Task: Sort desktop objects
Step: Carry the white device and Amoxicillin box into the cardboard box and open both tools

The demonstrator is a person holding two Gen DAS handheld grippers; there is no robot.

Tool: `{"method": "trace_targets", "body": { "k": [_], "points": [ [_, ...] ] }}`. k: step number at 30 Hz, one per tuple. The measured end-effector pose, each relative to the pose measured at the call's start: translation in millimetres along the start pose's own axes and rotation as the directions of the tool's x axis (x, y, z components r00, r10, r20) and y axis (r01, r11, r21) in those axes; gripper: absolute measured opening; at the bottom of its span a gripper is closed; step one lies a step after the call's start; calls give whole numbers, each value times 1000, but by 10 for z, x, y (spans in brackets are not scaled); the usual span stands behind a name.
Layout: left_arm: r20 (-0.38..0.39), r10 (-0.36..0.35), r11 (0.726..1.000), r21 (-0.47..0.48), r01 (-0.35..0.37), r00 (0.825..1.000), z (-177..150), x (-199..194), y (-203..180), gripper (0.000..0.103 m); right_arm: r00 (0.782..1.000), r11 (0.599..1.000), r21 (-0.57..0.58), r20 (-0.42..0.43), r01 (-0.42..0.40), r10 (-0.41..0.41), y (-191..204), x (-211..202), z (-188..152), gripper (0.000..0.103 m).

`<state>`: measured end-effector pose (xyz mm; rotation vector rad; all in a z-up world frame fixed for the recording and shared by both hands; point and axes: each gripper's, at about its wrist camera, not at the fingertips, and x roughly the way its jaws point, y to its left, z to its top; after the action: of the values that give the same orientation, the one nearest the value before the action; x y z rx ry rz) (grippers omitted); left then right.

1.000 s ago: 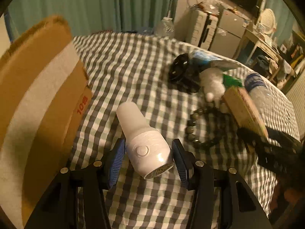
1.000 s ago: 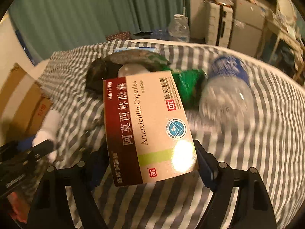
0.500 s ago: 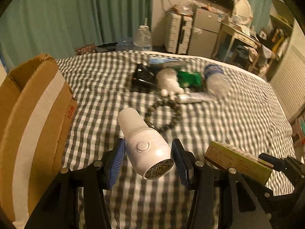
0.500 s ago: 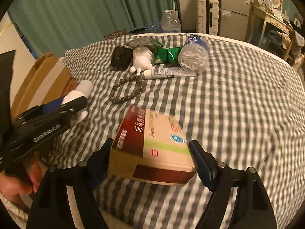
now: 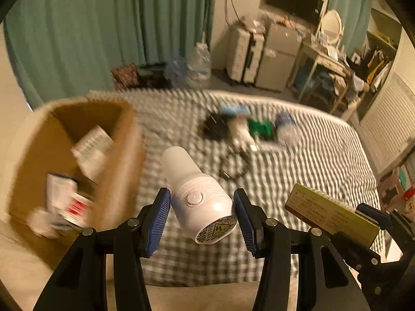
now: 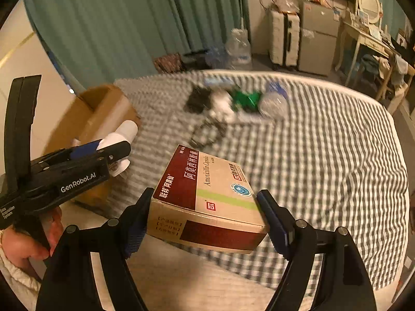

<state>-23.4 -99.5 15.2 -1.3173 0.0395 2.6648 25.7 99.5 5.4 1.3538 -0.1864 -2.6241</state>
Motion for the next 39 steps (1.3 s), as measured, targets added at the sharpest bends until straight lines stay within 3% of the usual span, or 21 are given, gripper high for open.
{"method": "trace_targets", "body": {
  "k": [4, 8, 12, 15, 21, 23, 25, 26, 27, 31, 34, 39],
  "points": [
    [62, 29, 999, -26, -27, 998, 237, -433, 429, 52, 996, 997, -40, 58, -71, 74, 511, -204, 283, 79],
    [97, 149, 989, -11, -148, 984, 345, -682, 951, 52, 978, 979, -88, 84, -185, 192, 1096, -244, 584, 79],
    [46, 189, 982, -25, -188, 981, 200, -561, 1448, 52, 964, 963, -98, 66, -251, 258, 1575, -73, 743, 79],
    [-4, 195, 980, -33, -195, 981, 45, -340, 1760, 52, 941, 939, -70, 7, -336, 337, 1841, 249, 833, 79],
    [-69, 163, 983, -73, -168, 984, -27, -74, 2148, 53, 926, 927, -32, -65, -374, 372, 2144, 723, 1016, 79],
    [-70, 160, 981, -96, -167, 985, -34, -68, 2200, 56, 918, 921, 13, -82, -388, 388, 2159, 802, 1048, 80],
    [-57, 149, 983, -97, -154, 987, -25, -91, 2214, 74, 925, 928, 44, -66, -371, 373, 2142, 814, 1089, 85],
    [-42, 162, 982, -88, -165, 986, -24, -123, 2198, 90, 932, 932, 58, -35, -358, 361, 2100, 779, 1110, 87],
    [-33, 178, 980, -80, -180, 983, -26, -144, 2164, 96, 936, 934, 67, -18, -351, 353, 2058, 740, 1123, 87],
    [-1, 222, 972, -73, -221, 975, -11, -325, 2117, 97, 953, 951, 69, 75, -300, 295, 1749, 391, 1120, 88],
    [48, 220, 974, -66, -216, 974, 3, -499, 1966, 98, 956, 962, 67, 150, -266, 254, 1370, 13, 1017, 98],
    [127, 174, 985, -32, -172, 976, -30, -750, 1378, 103, 971, 991, 101, 232, -83, 57, 636, -538, 764, 100]
  ]
}}
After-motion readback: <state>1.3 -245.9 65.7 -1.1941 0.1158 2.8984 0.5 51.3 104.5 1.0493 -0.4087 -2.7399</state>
